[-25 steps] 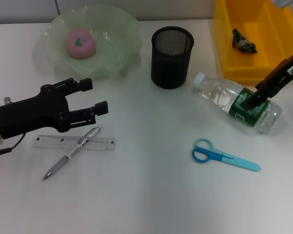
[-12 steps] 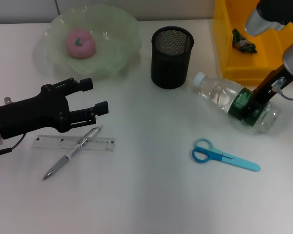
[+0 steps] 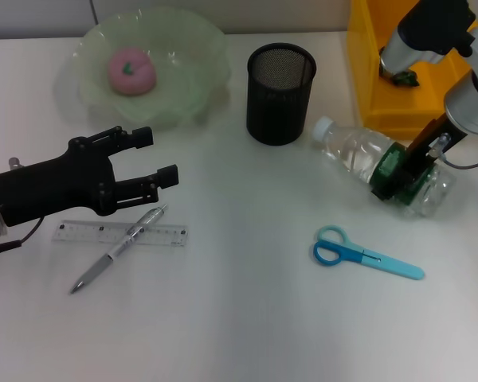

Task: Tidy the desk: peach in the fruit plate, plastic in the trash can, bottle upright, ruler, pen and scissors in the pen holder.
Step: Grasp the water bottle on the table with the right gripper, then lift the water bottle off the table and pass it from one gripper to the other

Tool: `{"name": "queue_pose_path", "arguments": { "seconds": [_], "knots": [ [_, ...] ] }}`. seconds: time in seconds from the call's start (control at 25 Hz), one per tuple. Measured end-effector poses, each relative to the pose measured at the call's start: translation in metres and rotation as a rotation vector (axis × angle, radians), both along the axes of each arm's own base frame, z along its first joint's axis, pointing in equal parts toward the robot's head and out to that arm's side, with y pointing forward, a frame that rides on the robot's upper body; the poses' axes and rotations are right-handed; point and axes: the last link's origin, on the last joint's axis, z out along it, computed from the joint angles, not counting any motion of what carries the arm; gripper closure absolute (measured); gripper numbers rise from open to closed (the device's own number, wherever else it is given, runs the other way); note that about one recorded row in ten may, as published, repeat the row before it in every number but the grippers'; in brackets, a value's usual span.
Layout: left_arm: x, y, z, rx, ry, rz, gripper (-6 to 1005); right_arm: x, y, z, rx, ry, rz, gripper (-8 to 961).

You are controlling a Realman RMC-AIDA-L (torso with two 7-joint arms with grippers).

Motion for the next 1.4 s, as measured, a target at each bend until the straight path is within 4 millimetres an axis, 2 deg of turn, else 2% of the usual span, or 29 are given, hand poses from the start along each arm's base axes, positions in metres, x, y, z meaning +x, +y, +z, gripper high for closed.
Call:
{"name": "queue_pose_path", "arguments": {
  "seconds": [0.2, 0.4, 0.52, 0.56, 0.6, 0.64, 0.92, 1.12, 1.2, 1.4],
  "knots": [
    [-0.001, -0.001, 0.001, 0.005, -0.004, 0.006, 177, -0.002, -0.001, 0.003, 0.006, 0.014, 0.007, 160],
    [-0.002, -0.001, 0.003, 0.014, -0.024, 0.02, 177, -0.016, -0.012, 0.009, -0.038, 0.117, 0.039, 164],
    [-0.001, -0.002, 0.009, 0.043, -0.073, 0.038, 177, -0.029, -0.021, 0.023, -0.046, 0.269, 0.09, 169],
    [-0.001, -0.002, 0.009, 0.043, -0.073, 0.038, 178, -0.029, -0.021, 0.023, -0.046, 0.269, 0.09, 173],
    [0.0, -0.002, 0.012, 0.055, -0.107, 0.047, 178, -0.033, -0.025, 0.032, -0.035, 0.357, 0.118, 177],
    [0.0, -0.002, 0.012, 0.055, -0.107, 0.047, 178, -0.033, -0.025, 0.032, -0.035, 0.357, 0.118, 181],
    [0.006, -0.001, 0.013, 0.096, -0.188, 0.07, 179, -0.036, -0.042, 0.061, -0.001, 0.697, 0.252, 196],
    [0.012, 0.002, 0.01, 0.115, -0.239, 0.089, 179, -0.036, -0.051, 0.065, 0.016, 0.842, 0.34, 203],
    [0.017, 0.005, 0.01, 0.121, -0.28, 0.106, 179, -0.036, -0.056, 0.061, 0.025, 0.945, 0.389, 206],
    [0.035, 0.011, 0.002, 0.07, -0.448, 0.135, 180, -0.034, -0.06, 0.051, 0.031, 1.031, 0.409, 213]
  ]
}}
